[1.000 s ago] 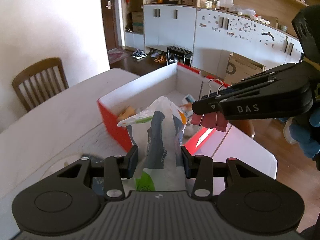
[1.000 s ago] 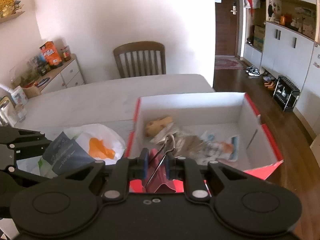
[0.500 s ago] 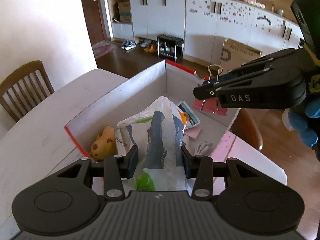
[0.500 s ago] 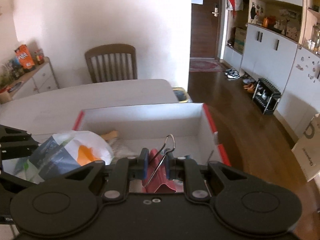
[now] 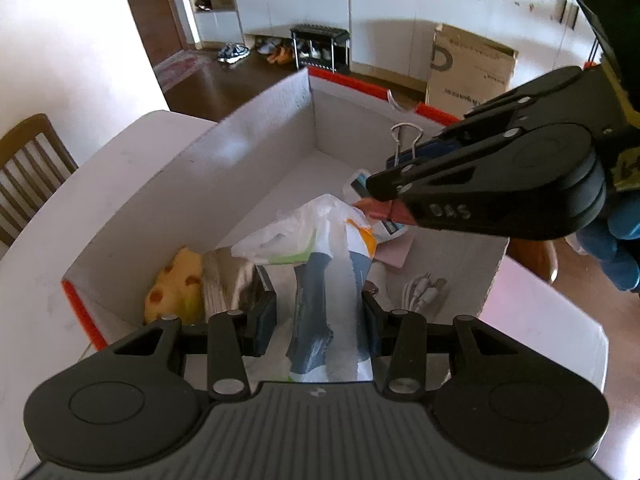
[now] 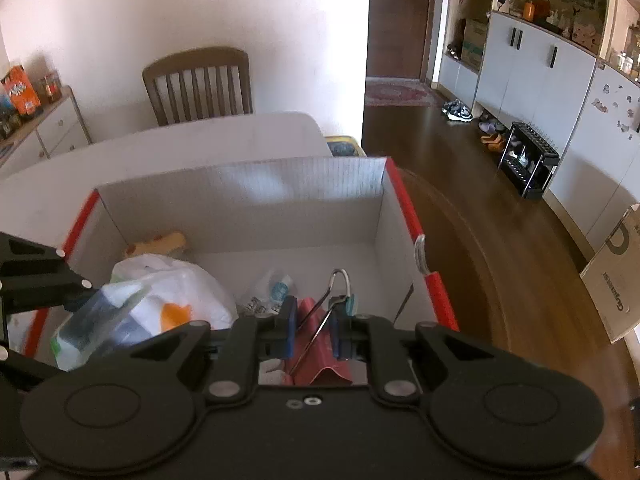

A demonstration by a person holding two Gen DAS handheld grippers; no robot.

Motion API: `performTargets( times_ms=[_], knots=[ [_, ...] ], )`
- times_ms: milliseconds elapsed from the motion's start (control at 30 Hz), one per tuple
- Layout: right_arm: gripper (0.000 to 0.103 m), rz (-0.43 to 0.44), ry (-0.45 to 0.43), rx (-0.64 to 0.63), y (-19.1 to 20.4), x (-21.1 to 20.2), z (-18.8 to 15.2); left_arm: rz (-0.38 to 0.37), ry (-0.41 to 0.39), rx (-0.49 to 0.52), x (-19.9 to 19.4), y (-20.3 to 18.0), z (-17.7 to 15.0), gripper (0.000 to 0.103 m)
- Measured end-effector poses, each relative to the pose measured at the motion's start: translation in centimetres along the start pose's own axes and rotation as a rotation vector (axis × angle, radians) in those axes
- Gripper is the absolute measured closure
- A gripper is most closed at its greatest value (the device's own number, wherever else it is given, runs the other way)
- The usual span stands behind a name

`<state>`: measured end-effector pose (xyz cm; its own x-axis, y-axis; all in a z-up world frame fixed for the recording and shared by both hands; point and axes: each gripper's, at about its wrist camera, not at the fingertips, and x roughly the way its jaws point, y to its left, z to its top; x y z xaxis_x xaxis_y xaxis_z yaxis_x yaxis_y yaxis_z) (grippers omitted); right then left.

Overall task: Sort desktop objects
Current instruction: 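Carry the white bag and pink binder clip with both tools over the red box, then open the left tool to drop the white bag while the right tool releases the binder clip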

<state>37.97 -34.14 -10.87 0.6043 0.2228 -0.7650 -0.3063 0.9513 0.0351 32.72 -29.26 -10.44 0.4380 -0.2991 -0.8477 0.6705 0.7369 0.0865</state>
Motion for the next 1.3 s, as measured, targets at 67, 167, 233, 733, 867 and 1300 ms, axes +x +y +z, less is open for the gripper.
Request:
performTargets(
  times_ms=[67, 167, 233, 733, 867, 1300],
  knots=[
    [0.088, 0.001, 0.019, -0.006, 0.2, 0.7, -0.1, 0.005, 0.009, 0.000, 0.5, 0.1, 0.0, 0.061],
    [0.088, -0.003, 0.045, -0.016, 0.3, 1.8, -0.6, 0.001, 0.038, -0.015, 1.3, 0.7, -0.2, 0.061],
    [0.088, -0.004, 0.063, -0.014, 0.4, 2.4, -0.8, 0.011, 0.050, -0.011, 1.8, 1.0, -0.3, 0.061],
    [0.079, -0.005, 0.101, -0.019, 0.4, 3.8, -0.7, 0.010, 0.069, -0.057, 1.9, 2.3, -0.9, 0.043],
    [0.077, 0.000, 0.111, -0.022, 0.2, 3.5, -0.9, 0.005, 0.049, -0.060, 1.2, 2.2, -1.0, 0.040],
    [0.027, 0.036, 0.061, -0.124, 1.7, -0.2, -0.7, 0.054, -0.052, -0.109, -3.2, 2.5, -2.2, 0.027]
  ],
)
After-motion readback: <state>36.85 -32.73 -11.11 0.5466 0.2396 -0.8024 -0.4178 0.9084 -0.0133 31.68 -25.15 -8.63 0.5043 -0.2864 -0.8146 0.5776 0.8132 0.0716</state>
